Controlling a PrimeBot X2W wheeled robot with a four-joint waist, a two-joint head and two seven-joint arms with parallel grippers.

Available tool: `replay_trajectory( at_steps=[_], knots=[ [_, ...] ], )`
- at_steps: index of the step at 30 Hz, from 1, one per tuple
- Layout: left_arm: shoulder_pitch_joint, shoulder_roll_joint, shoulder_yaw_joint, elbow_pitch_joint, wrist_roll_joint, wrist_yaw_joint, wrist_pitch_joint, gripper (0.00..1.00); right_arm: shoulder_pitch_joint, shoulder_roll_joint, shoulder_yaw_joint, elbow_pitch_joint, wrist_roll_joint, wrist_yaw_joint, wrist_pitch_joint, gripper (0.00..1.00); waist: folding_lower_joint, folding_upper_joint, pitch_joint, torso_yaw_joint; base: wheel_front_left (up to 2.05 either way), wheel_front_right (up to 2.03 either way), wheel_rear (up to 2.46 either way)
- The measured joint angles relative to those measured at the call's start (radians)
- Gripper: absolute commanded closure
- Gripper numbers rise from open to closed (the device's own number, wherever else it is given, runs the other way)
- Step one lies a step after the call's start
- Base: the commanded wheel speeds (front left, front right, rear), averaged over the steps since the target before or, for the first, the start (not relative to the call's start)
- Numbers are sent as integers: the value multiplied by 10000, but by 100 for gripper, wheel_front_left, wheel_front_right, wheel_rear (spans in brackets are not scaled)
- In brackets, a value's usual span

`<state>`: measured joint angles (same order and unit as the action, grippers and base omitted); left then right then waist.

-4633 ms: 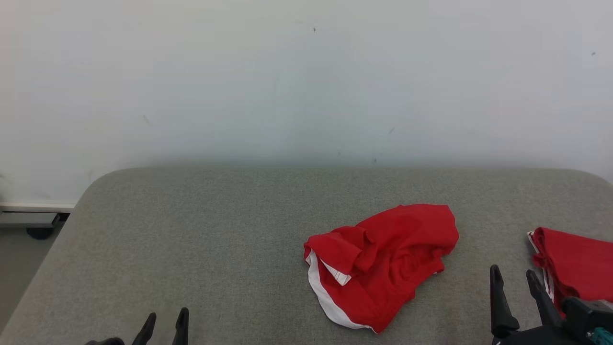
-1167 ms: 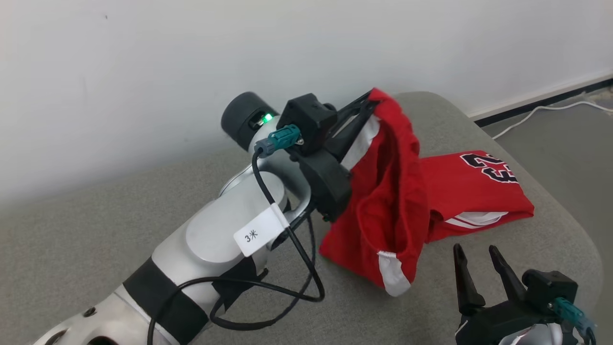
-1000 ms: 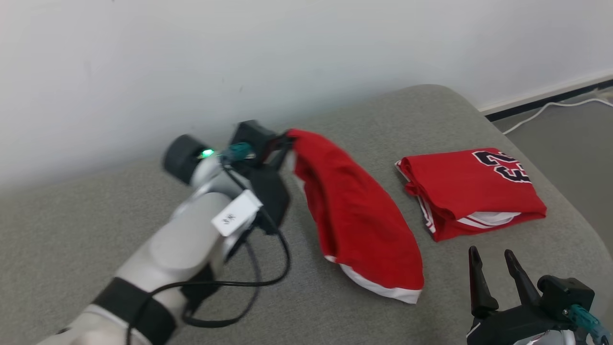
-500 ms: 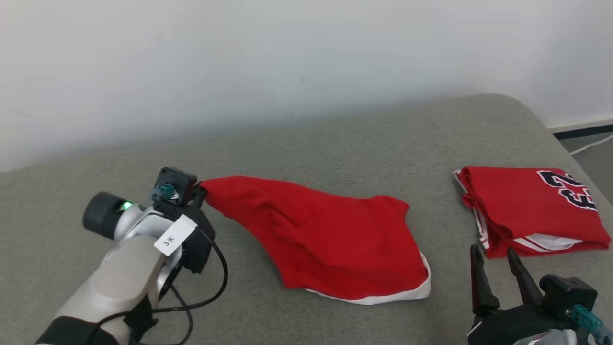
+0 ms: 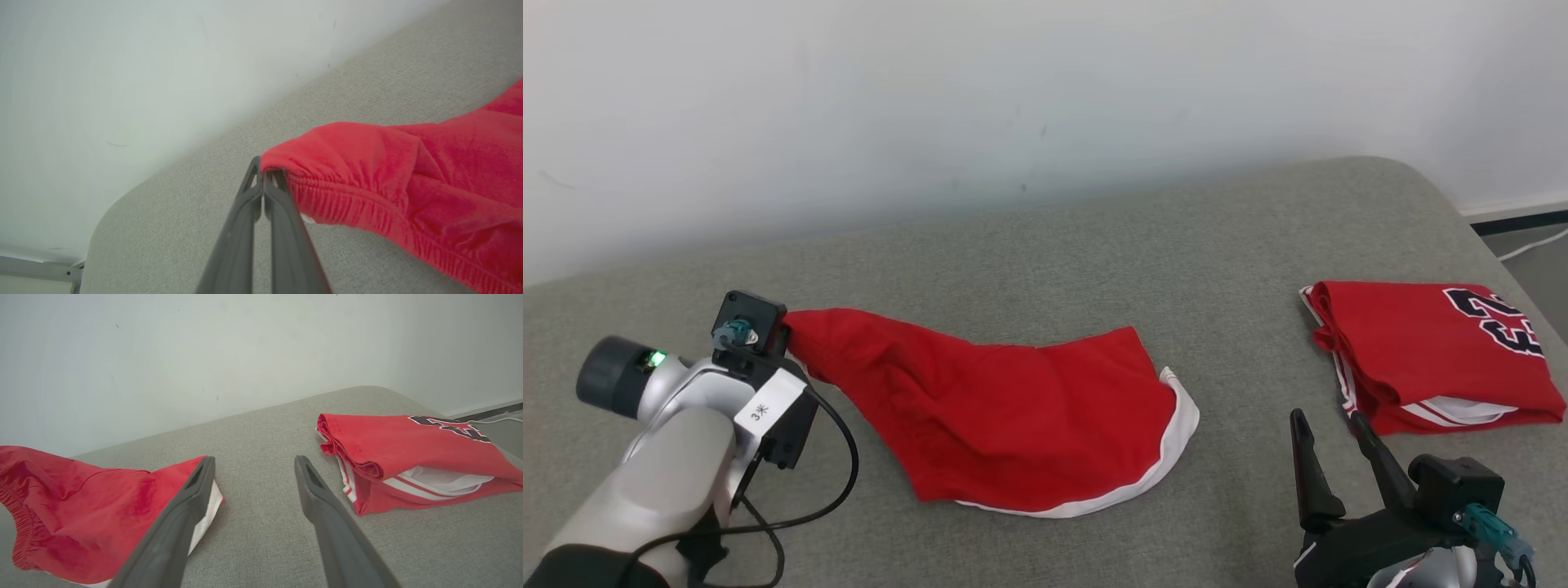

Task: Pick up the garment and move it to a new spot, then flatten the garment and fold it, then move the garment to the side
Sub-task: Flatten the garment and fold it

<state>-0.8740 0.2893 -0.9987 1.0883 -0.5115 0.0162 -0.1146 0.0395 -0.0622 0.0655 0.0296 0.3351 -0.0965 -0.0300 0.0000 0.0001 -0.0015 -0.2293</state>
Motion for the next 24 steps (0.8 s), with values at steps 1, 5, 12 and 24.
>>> replay_trajectory(
  at_steps=[1,5,12,24],
  knots=[
    [-38,4,-67,21,42,-6,-12,100,-10,-2,8,0,-6,2,29,0,1,0,12,-48,0,0,0],
    [-421,107,-169,56,222,-67,-157,100,-77,-31,46,10,-33,52,48,0,0,0,60,-257,0,0,0],
    [-768,115,-297,230,481,-75,-284,0,-58,-56,-29,-13,-38,86,79,0,1,0,223,-533,0,0,0],
    [-585,-545,441,890,-660,-552,364,0,-31,-69,-242,2,-36,40,61,0,0,0,204,103,0,0,0]
  ],
)
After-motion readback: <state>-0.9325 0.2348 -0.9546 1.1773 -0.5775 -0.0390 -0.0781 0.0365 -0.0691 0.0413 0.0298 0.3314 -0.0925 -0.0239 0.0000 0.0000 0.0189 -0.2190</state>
